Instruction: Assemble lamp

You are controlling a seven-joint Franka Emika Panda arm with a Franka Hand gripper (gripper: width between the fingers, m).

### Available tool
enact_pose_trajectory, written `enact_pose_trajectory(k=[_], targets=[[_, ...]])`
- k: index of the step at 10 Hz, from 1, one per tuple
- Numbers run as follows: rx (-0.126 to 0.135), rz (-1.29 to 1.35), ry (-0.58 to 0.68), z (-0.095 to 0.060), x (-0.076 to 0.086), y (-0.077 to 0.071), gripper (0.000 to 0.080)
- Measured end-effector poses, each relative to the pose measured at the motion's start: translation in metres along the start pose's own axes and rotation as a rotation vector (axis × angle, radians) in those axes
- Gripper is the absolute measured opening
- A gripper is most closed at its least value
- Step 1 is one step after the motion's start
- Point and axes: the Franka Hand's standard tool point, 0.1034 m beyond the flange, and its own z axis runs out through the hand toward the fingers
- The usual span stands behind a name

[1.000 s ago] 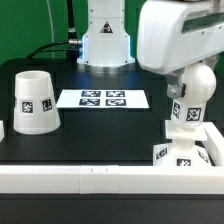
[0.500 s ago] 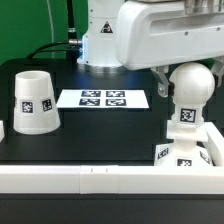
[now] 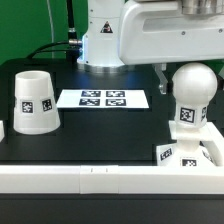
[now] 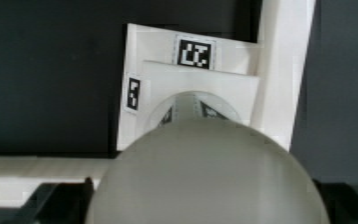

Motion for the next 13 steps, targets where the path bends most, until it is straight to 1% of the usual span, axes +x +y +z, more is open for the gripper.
enact_pose_trajectory(k=[1, 4, 6, 8, 9, 11, 13], targets=[[0.005, 0.088, -0.002, 0.0003, -0.0004, -0.001, 0.0578], [0.036, 0.395, -0.016, 0.001, -0.0008, -0.0021, 0.0578], [0.039, 0.506, -0.018, 0.0013, -0.0005, -0.0022, 0.0578], [0.045, 0.676, -0.025, 0.0013, -0.0008, -0.0042, 0.0578], [0.046, 0.691, -0.025, 0.0012, -0.0008, -0.005, 0.0578], [0.05, 0.803, -0.025, 0.0015, 0.0002, -0.006, 0.0578], [0.061, 0.945, -0.037, 0.0017, -0.0002, -0.0086, 0.0578]])
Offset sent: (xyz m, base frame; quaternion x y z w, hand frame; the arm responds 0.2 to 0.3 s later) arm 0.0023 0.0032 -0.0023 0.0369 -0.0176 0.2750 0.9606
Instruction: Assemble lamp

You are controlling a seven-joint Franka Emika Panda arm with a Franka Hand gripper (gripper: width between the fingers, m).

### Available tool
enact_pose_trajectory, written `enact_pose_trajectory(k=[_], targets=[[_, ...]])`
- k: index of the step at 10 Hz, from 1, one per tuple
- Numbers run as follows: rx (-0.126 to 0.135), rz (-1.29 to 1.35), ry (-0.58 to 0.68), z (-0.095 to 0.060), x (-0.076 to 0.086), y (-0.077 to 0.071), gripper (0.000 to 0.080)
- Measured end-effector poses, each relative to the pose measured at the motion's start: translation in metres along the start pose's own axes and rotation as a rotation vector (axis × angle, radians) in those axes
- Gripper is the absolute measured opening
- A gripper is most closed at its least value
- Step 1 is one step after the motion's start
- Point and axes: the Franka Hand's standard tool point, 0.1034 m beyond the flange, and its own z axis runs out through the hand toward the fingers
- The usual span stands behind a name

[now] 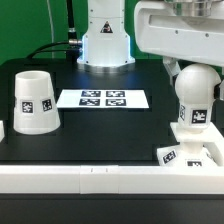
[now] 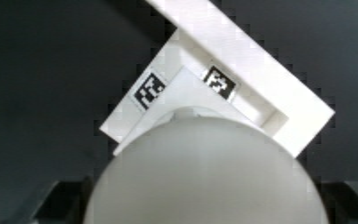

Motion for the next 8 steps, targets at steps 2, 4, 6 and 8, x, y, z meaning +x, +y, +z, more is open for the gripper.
enact_pose_trajectory(k=[2, 4, 6, 8], targets=[[0.007, 0.109, -0.008, 0.0002, -0.0013, -0.0011, 0.0578], [0.012, 0.182, -0.016, 0.0002, -0.0023, -0.0019, 0.0578], [0.015, 0.287, -0.021, 0.0005, -0.0051, -0.0038, 0.0578], [0.015, 0.21, -0.02, 0.0006, -0.0055, -0.004, 0.0578]])
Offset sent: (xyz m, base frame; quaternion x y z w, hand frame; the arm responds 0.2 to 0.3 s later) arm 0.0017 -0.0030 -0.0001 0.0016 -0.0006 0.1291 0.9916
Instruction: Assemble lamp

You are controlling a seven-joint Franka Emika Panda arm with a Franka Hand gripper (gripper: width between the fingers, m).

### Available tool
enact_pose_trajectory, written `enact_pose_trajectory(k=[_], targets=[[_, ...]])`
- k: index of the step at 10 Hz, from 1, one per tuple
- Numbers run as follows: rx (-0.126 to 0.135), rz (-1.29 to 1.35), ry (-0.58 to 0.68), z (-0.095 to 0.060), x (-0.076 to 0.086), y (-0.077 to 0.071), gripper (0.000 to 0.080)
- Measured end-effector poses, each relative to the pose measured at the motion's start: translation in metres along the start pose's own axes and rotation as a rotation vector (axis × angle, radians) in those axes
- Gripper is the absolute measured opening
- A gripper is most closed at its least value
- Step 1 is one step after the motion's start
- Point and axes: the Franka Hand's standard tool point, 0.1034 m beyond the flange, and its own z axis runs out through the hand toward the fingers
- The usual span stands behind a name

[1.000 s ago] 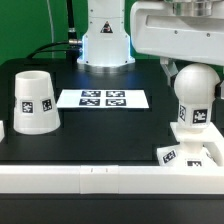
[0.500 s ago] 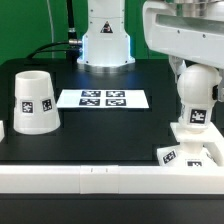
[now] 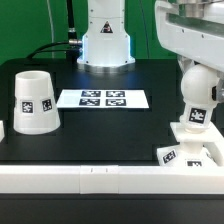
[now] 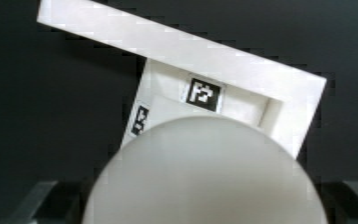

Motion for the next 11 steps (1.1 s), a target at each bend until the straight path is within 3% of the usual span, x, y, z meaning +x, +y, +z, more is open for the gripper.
enact_pose_trajectory(k=[1, 11], targets=[[-0.008, -0.052, -0.002, -0.0005, 0.0001, 0.0012, 0.0683], [-0.021, -0.948, 0.002, -0.0046, 0.0027, 0.0026, 0.0698]])
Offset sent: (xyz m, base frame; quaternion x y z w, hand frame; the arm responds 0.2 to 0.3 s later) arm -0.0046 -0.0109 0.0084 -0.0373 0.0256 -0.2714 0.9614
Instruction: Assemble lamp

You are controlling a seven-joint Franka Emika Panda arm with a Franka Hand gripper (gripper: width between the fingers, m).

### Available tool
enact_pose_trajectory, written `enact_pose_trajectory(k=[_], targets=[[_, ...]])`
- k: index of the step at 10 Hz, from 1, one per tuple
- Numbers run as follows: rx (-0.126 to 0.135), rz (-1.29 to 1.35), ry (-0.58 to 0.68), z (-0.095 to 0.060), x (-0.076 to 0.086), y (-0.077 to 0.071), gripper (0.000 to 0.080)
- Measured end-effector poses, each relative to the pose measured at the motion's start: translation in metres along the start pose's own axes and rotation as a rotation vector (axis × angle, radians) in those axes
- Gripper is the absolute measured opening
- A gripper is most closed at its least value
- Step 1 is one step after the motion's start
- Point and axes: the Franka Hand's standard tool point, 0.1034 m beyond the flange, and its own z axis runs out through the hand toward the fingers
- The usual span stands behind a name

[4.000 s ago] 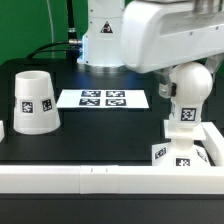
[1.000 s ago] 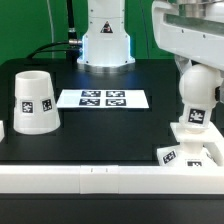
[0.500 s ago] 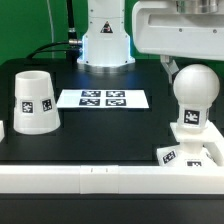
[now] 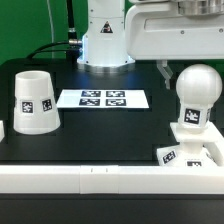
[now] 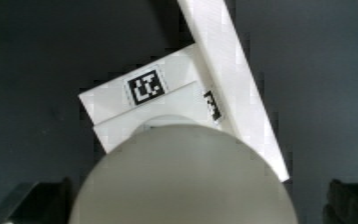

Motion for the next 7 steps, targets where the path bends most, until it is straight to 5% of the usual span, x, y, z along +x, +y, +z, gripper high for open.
enact_pose_trajectory(k=[7], targets=[[-0.012, -0.58, 0.01, 0.0002, 0.0032, 0.004, 0.0698]])
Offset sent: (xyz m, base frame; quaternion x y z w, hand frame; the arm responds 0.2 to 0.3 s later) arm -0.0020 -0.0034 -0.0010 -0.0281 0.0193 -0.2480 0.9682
